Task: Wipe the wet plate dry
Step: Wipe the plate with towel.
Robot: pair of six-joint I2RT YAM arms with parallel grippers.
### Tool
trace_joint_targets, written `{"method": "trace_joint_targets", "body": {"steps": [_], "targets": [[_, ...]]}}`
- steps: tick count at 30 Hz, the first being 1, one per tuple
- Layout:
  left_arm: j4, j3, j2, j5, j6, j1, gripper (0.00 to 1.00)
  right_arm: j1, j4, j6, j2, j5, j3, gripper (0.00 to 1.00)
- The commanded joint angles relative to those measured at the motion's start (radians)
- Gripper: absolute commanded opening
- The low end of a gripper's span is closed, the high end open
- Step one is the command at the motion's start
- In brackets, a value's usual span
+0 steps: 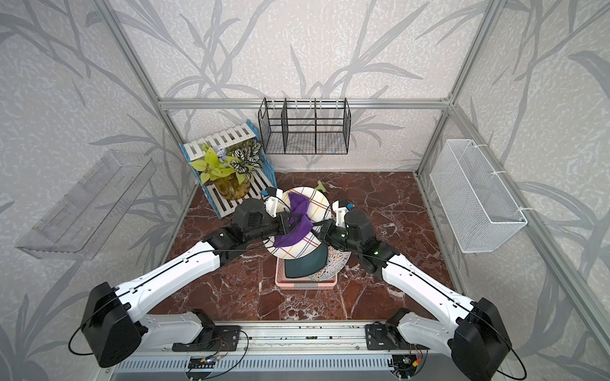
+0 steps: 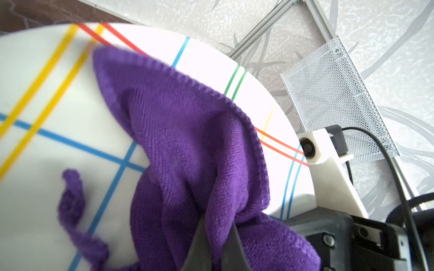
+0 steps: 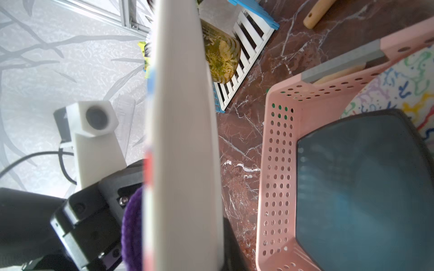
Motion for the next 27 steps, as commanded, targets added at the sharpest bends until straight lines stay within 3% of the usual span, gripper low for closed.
{"method": "trace_joint_targets", "body": {"steps": [1, 5, 7, 9, 13, 16, 21, 24, 27], "targets": [[-0.036, -0.033, -0.003, 0.065, 0.017, -0.026, 0.0, -0.003, 0.186, 0.03, -0.03, 0.036, 0.096, 0.0], [-0.205, -0.056, -0.069, -0.095, 0.029, 0.069, 0.0, -0.008, 0.18, 0.019, -0.088, 0.068, 0.094, 0.0], [-0.186, -0.064, -0.103, -0.06, 0.03, 0.159, 0.0, -0.007, 0.177, -0.003, -0.112, 0.043, 0.09, 0.0], [-0.156, -0.019, -0.097, -0.051, 0.039, 0.189, 0.0, -0.001, 0.171, -0.039, -0.106, -0.052, 0.104, 0.0], [-0.126, 0.132, 0.008, -0.051, 0.062, 0.191, 0.0, 0.082, 0.161, -0.105, -0.044, -0.152, 0.129, 0.0], [-0.031, 0.204, 0.092, 0.046, 0.07, 0.159, 0.0, 0.1, 0.186, -0.11, -0.003, -0.149, 0.158, 0.0], [-0.086, 0.322, 0.181, 0.13, 0.21, 0.015, 0.0, -0.022, 0.214, -0.044, -0.032, -0.077, 0.16, 0.0], [-0.082, 0.265, 0.133, 0.082, 0.195, 0.064, 0.0, -0.078, 0.192, -0.029, -0.082, -0.085, 0.129, 0.0], [0.015, 0.207, 0.086, 0.111, 0.154, 0.098, 0.0, -0.02, 0.16, -0.069, -0.086, -0.12, 0.131, 0.0]]}}
